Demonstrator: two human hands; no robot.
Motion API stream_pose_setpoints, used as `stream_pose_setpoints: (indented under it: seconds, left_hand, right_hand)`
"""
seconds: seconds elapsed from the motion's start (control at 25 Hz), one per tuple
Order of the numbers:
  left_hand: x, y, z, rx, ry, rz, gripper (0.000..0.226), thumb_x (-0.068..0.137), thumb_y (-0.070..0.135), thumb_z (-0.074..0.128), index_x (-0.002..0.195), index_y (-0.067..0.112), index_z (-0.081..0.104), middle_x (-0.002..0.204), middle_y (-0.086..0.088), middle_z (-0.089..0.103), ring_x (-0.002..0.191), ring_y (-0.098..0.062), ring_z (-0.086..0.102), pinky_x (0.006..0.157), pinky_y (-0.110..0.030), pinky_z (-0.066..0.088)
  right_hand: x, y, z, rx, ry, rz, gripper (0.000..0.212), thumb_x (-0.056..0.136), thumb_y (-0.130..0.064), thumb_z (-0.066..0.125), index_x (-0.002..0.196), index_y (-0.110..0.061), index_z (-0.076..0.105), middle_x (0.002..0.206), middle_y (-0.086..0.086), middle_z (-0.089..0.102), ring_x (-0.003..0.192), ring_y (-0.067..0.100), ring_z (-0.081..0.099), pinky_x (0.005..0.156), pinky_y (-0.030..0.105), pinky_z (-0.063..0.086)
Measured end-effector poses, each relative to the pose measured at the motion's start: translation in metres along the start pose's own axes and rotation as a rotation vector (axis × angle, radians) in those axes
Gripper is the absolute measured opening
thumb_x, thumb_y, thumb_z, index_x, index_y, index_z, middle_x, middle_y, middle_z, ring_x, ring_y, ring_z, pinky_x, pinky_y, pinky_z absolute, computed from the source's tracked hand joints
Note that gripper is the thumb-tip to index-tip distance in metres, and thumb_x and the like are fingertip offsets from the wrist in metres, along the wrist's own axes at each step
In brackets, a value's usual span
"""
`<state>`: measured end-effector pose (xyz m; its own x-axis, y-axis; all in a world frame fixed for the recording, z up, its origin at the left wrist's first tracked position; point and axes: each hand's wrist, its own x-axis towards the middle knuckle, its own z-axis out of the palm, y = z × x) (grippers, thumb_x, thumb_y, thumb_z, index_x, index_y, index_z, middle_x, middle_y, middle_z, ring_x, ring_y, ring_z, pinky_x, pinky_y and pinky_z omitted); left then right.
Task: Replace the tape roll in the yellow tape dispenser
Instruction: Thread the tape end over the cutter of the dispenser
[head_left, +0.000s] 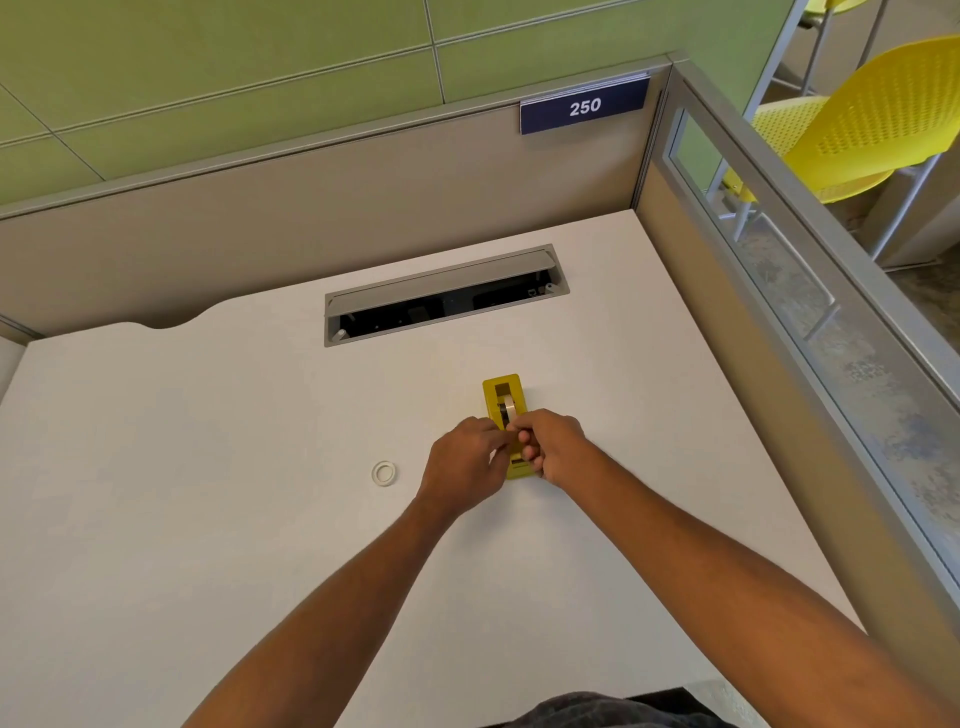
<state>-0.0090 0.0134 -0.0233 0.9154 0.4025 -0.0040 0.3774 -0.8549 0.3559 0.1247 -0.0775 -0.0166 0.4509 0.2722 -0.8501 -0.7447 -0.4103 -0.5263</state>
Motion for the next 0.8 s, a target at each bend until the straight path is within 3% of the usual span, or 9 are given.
stream_pose_setpoints:
  seconds: [0.16,0.28,0.48,0.6,0.8]
  left_hand:
    - [-0.017,0.003,0.013,-0.120,0.013,-0.081,0.034,0.098,0.032,0.064,0.130,0.033,0.076,0.112,0.010,0.076,0.101,-0.014,0.070,0.072,-0.027,0.051]
    - [-0.021,0.005,0.022,-0.159,-0.028,-0.135,0.034,0.102,0.037,0.068,0.135,0.033,0.074,0.121,0.010,0.072,0.102,-0.013,0.070,0.072,-0.024,0.047]
    - [-0.021,0.008,0.028,-0.248,-0.027,-0.269,0.028,0.104,0.048,0.070,0.126,0.034,0.079,0.109,0.005,0.068,0.095,-0.016,0.068,0.072,-0.030,0.049]
    - [-0.022,0.010,0.032,-0.322,0.018,-0.305,0.026,0.102,0.037,0.073,0.125,0.029,0.082,0.101,0.000,0.078,0.087,-0.016,0.068,0.071,-0.031,0.049]
    - [-0.029,0.016,0.040,-0.638,0.052,-0.440,0.025,0.100,0.014,0.071,0.120,0.020,0.083,0.077,-0.003,0.083,0.066,-0.021,0.080,0.077,-0.040,0.069]
  right_hand:
    - [-0.001,0.004,0.002,-0.045,0.050,-0.042,0.015,0.086,-0.009,0.075,0.071,-0.007,0.070,0.060,0.005,0.059,0.043,0.012,0.044,0.037,0.017,0.038]
    - [-0.002,0.010,0.003,-0.072,0.088,-0.093,0.013,0.087,-0.011,0.077,0.077,-0.005,0.073,0.064,0.007,0.062,0.044,0.013,0.046,0.038,0.019,0.041]
    - [-0.008,0.018,0.002,-0.098,0.134,-0.146,0.012,0.088,-0.012,0.079,0.080,-0.005,0.074,0.067,0.007,0.066,0.041,0.012,0.050,0.035,0.017,0.039]
    - [-0.013,0.021,0.001,-0.095,0.141,-0.158,0.008,0.087,-0.011,0.078,0.082,-0.004,0.076,0.067,0.007,0.068,0.037,0.012,0.053,0.035,0.017,0.040]
    - [-0.019,0.026,-0.001,-0.111,0.155,-0.165,0.009,0.088,-0.012,0.076,0.083,-0.005,0.077,0.066,0.006,0.071,0.044,0.015,0.063,0.042,0.023,0.045]
